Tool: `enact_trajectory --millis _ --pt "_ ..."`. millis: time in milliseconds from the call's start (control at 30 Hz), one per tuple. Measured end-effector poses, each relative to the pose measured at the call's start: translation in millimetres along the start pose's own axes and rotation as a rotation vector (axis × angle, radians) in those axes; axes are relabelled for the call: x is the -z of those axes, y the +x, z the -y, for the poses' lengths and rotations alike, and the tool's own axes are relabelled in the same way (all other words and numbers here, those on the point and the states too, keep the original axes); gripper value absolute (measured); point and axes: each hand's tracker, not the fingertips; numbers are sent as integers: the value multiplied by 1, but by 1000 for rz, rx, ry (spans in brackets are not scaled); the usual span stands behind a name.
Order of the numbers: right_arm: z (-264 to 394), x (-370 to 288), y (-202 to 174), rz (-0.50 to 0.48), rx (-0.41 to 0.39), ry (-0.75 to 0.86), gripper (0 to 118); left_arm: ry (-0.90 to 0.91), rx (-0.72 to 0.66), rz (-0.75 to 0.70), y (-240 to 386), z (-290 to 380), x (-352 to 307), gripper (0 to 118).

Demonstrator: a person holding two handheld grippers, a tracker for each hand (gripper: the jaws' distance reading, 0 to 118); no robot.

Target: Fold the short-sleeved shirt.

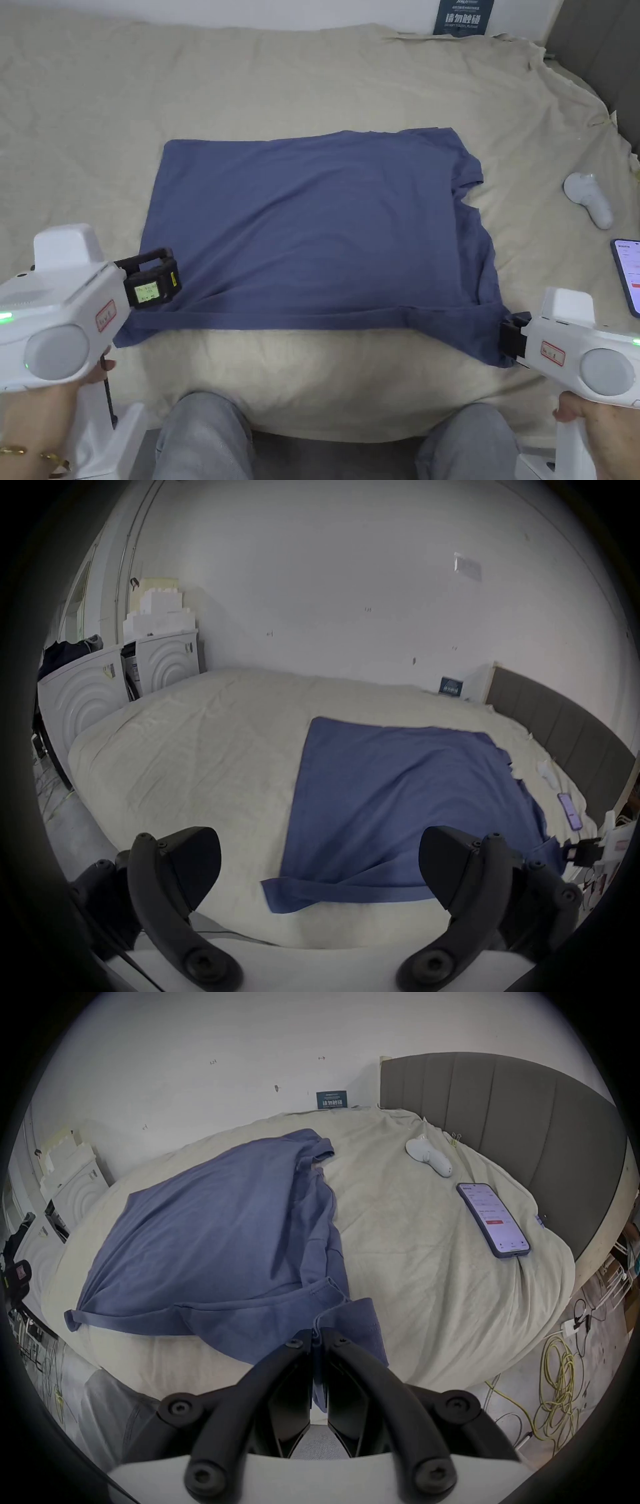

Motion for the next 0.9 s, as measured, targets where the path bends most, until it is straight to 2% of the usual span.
enact_trajectory --millis 100,267,367,467,500,533,633,767,900 --pt "-2 -5 0 -9 3 9 4 -86 26 -39 -13 1 16 117" --pt "-2 -7 0 -5 -2 18 4 -270 -66 -27 -37 15 50 117" --pt "-2 -6 1 0 0 16 4 -329 -1 -38 -39 28 66 115" --pt "0 -4 0 4 1 7 4 -362 34 -5 -34 38 76 106" --pt "0 -1 1 4 4 4 4 -361 27 -5 -32 39 78 90" --pt "1 -1 2 4 10 3 4 -369 20 4 -30 41 81 63" --pt "1 2 2 4 20 0 4 -379 -29 25 -25 47 87 0" --pt "0 -3 2 -2 29 -1 4 -353 -60 47 -23 51 80 0" --pt "-16 -14 9 -20 52 18 4 -236 -92 19 -35 36 64 0"
